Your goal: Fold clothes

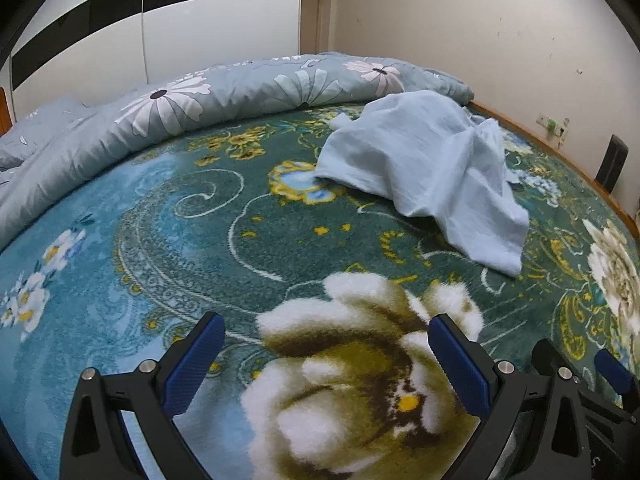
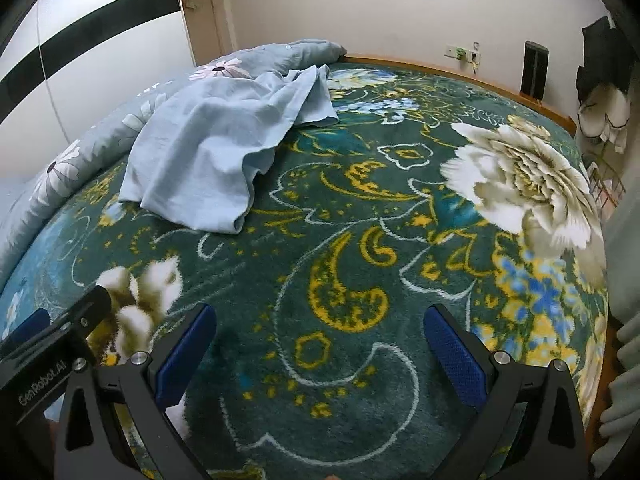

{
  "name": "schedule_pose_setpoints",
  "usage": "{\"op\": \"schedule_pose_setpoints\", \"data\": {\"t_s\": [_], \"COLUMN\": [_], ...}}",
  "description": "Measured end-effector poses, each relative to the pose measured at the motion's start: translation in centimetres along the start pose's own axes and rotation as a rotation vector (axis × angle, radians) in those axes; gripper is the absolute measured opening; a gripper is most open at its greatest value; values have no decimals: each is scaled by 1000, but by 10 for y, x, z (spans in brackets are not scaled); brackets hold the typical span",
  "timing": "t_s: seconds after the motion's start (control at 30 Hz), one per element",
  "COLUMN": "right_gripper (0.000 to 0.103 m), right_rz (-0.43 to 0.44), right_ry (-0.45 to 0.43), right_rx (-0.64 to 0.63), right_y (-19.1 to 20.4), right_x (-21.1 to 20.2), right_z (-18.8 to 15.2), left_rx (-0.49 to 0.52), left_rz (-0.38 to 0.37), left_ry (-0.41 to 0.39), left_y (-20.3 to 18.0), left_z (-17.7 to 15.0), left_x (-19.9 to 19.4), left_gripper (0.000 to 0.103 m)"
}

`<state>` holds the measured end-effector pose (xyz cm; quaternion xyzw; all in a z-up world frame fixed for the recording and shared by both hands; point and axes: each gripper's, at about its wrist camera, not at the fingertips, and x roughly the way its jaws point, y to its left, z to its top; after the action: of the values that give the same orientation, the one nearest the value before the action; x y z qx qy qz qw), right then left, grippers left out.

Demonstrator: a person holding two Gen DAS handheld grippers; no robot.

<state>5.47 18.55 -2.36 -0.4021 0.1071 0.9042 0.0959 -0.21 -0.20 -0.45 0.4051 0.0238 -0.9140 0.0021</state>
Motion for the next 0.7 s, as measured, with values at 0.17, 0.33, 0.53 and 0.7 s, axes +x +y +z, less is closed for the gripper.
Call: {"op": "schedule_pose_setpoints", "data": {"t_s": [0.17, 0.33, 0.53, 0.7], "right_gripper": [103, 103, 103, 103], "right_rz": [-29, -82, -93, -99], "right_ry": [0, 10, 34, 43], "right_rx": [-30, -73, -69, -73], "right_y": [-4, 7, 7, 7], "right_x": [4, 5, 11, 13], "right_z": [0, -3, 1, 0], "left_rx": [-22, -32, -21, -34], "left_rz": [-1, 5, 21, 12], "left_ry": [61, 99, 103, 100], "left_y": [5, 7, 5, 7], "left_z": [-3, -5, -9, -12], "left_x": [11, 15, 18, 17], "left_gripper": [103, 103, 103, 103]}}
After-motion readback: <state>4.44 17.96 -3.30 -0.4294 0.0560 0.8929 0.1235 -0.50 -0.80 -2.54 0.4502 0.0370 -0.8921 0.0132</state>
